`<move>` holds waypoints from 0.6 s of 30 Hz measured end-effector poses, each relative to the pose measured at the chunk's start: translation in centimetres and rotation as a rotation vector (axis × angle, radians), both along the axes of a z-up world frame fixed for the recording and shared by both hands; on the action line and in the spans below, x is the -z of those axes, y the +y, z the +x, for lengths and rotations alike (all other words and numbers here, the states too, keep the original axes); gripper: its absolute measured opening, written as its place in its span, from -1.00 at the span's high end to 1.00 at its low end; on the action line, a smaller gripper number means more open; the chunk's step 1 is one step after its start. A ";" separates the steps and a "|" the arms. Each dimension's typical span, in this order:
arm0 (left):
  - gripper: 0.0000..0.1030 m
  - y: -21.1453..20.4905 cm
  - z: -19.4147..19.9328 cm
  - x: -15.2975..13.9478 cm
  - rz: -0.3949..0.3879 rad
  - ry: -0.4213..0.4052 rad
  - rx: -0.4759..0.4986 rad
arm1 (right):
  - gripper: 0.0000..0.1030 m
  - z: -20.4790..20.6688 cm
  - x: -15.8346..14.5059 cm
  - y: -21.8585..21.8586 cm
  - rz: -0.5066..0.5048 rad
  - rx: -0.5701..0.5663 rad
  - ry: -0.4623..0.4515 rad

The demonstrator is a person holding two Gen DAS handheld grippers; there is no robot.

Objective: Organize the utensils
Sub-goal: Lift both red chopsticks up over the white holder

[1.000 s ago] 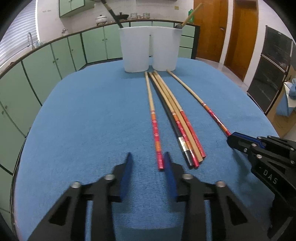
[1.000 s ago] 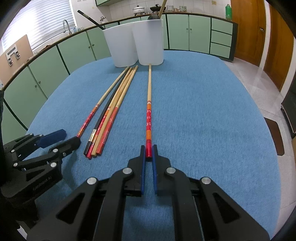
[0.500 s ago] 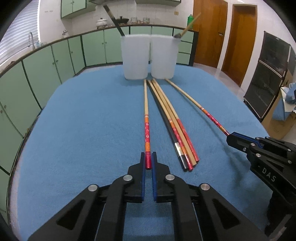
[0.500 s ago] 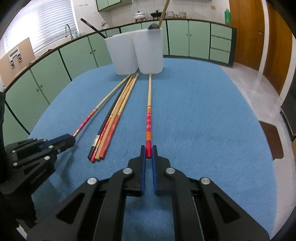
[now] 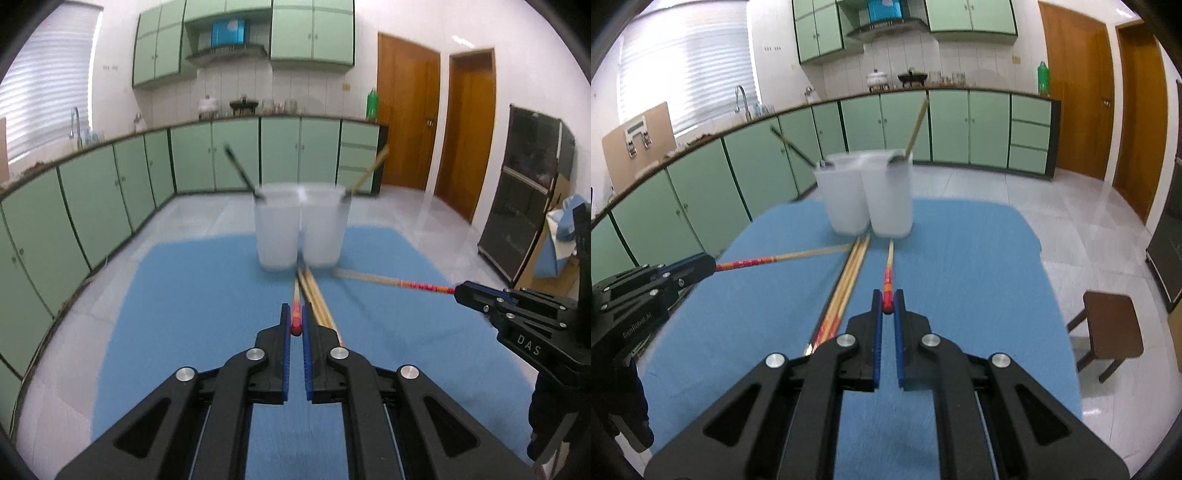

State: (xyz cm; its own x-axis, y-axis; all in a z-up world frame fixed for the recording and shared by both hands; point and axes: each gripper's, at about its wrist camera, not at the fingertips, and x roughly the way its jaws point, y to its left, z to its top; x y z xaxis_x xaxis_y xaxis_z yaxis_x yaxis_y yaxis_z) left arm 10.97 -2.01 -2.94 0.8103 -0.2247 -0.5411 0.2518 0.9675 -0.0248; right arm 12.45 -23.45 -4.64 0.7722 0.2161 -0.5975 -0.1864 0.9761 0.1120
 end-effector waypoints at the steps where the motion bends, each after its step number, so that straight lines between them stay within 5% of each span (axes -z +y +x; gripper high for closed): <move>1: 0.89 0.1 0.2 -0.5 -0.003 -0.012 0.002 | 0.90 0.3 -0.9 -0.2 0.008 -0.005 -0.014; 18: 0.89 -0.3 6.6 -7.5 -0.046 -0.120 0.069 | 0.91 8.4 -12.3 -0.7 0.034 -0.118 -0.082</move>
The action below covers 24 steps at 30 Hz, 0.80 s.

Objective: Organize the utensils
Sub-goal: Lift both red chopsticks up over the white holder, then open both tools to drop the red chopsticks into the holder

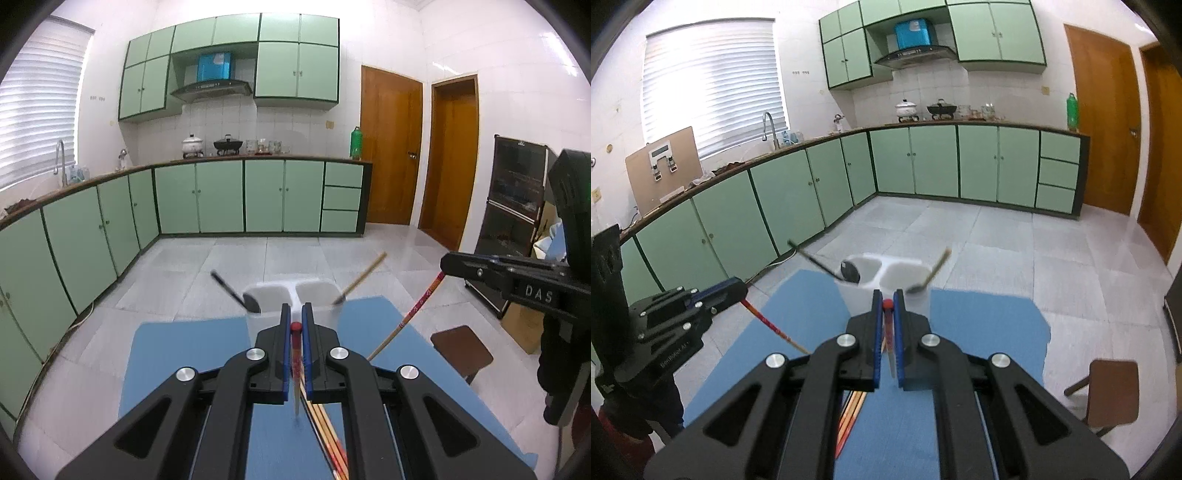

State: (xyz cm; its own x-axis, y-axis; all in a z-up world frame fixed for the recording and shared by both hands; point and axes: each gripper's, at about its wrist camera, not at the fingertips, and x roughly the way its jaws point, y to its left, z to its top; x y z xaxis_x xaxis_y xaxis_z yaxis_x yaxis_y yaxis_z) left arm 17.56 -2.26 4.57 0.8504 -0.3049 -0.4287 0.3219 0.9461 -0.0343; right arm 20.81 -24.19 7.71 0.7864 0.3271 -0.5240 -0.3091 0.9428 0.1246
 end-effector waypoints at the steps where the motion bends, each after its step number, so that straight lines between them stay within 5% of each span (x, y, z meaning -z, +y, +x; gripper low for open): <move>1: 0.89 0.1 0.3 -0.4 -0.002 -0.007 0.002 | 0.91 0.3 -0.6 0.0 0.005 -0.007 -0.004; 14: 0.89 -1.1 4.5 -9.2 -0.053 -0.235 -0.003 | 0.91 6.3 -9.1 -1.2 0.060 -0.013 -0.118; 21: 0.89 -2.5 9.4 -7.7 -0.038 -0.233 -0.037 | 0.91 10.4 -5.9 -0.1 0.017 0.016 -0.056; 24: 0.89 -3.4 11.9 -5.1 -0.004 -0.153 -0.029 | 0.90 11.6 -3.8 0.8 -0.019 0.020 -0.020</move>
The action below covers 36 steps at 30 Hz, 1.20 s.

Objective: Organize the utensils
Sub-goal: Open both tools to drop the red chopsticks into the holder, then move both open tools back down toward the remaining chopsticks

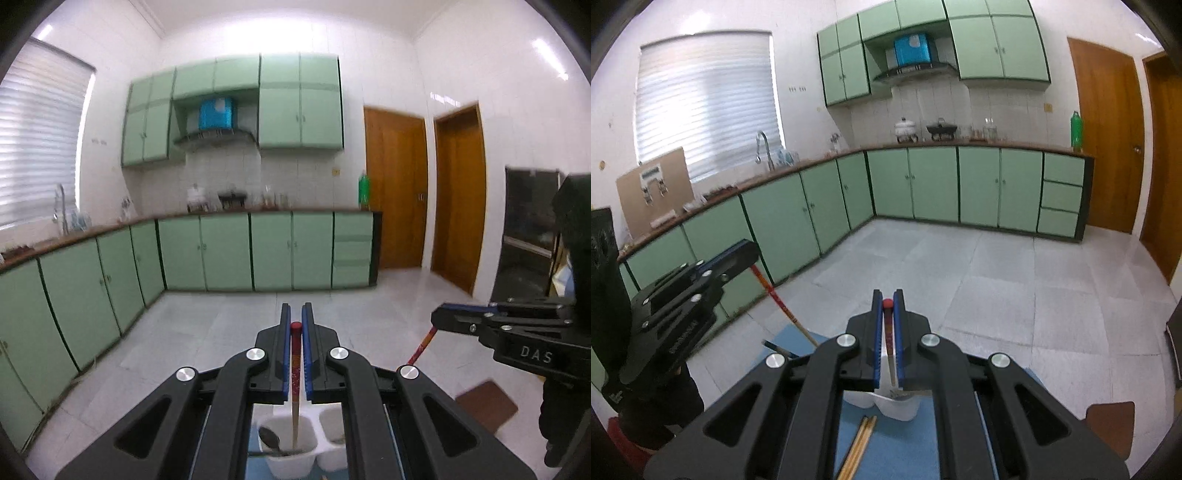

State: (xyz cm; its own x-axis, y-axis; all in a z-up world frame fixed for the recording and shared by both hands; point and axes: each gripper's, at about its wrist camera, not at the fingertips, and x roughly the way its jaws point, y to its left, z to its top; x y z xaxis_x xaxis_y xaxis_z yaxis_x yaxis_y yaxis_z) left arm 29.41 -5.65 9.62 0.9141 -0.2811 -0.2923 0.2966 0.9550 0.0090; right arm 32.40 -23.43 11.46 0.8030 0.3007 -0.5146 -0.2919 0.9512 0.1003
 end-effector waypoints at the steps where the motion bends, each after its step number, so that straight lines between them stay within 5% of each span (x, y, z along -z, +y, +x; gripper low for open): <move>1: 0.89 0.0 0.4 0.6 0.006 0.020 0.001 | 0.89 0.3 0.7 0.3 -0.014 -0.002 0.015; 6: 0.71 0.4 1.1 3.3 0.010 0.099 -0.008 | 0.60 0.1 3.1 0.1 -0.013 0.030 0.032; 13: 0.22 1.8 -1.7 3.5 -0.011 0.097 -0.018 | 0.25 -3.0 3.4 -2.4 -0.009 0.098 -0.028; 18: -0.04 2.4 -5.4 4.6 -0.009 0.115 -0.023 | -0.25 -7.2 4.8 -4.0 0.018 0.123 -0.046; 23: -0.17 2.9 -9.0 8.8 0.013 0.201 -0.041 | -0.67 -11.0 8.5 -4.3 0.027 0.147 -0.012; 36: -0.26 4.6 -14.0 20.9 0.066 0.453 -0.104 | -0.76 -17.6 21.4 -0.5 -0.014 0.155 0.224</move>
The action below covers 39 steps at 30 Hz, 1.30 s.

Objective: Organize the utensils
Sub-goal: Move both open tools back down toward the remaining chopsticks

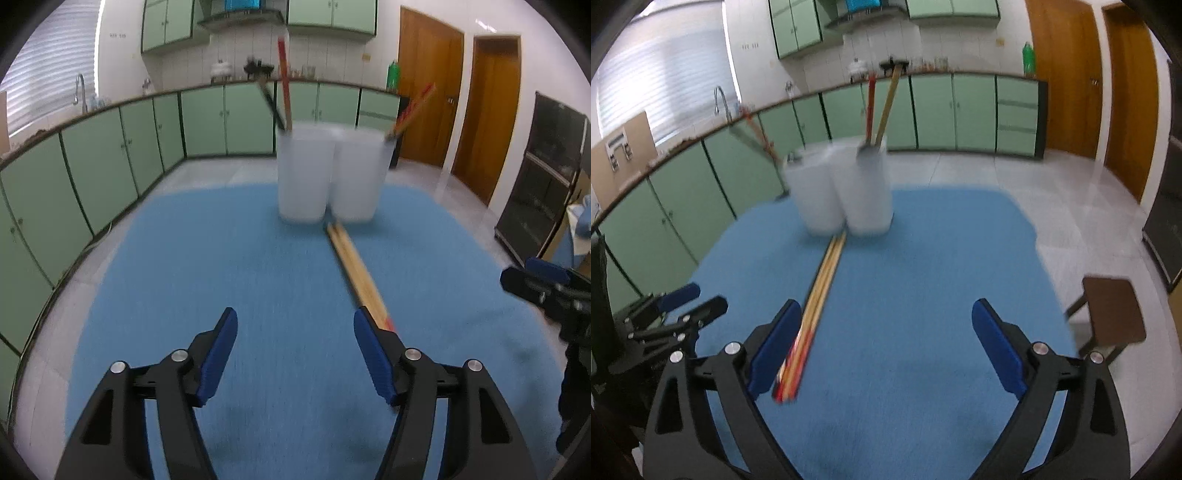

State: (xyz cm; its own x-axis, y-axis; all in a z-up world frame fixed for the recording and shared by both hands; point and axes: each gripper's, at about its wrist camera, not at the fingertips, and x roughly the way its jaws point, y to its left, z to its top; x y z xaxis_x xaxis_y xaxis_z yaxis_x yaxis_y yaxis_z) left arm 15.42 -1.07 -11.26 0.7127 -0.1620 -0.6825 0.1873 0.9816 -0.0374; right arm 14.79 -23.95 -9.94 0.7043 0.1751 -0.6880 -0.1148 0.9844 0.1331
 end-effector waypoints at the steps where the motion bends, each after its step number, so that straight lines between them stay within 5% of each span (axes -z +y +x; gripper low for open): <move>1: -0.26 0.1 -0.2 0.7 0.006 0.022 -0.001 | -0.76 -0.3 1.0 0.4 -0.004 -0.008 0.026; 11: -0.28 0.7 -1.0 3.5 0.029 0.095 -0.015 | -0.76 -1.5 4.8 3.5 -0.025 -0.060 0.128; 27: -0.30 0.5 -1.2 4.1 0.028 0.132 -0.024 | -0.60 -0.4 5.2 6.2 -0.102 -0.100 0.155; 39: -0.32 0.6 -1.1 4.1 0.023 0.134 -0.026 | -0.50 -1.3 4.9 3.6 -0.094 -0.033 0.147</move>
State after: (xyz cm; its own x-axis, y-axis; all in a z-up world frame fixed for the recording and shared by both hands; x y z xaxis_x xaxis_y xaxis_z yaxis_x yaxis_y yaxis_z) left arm 14.32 -0.47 -15.36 0.6186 -0.1284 -0.7751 0.1571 0.9868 -0.0381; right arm 13.45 -20.32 -14.83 0.5901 0.1265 -0.7974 -0.1338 0.9893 0.0579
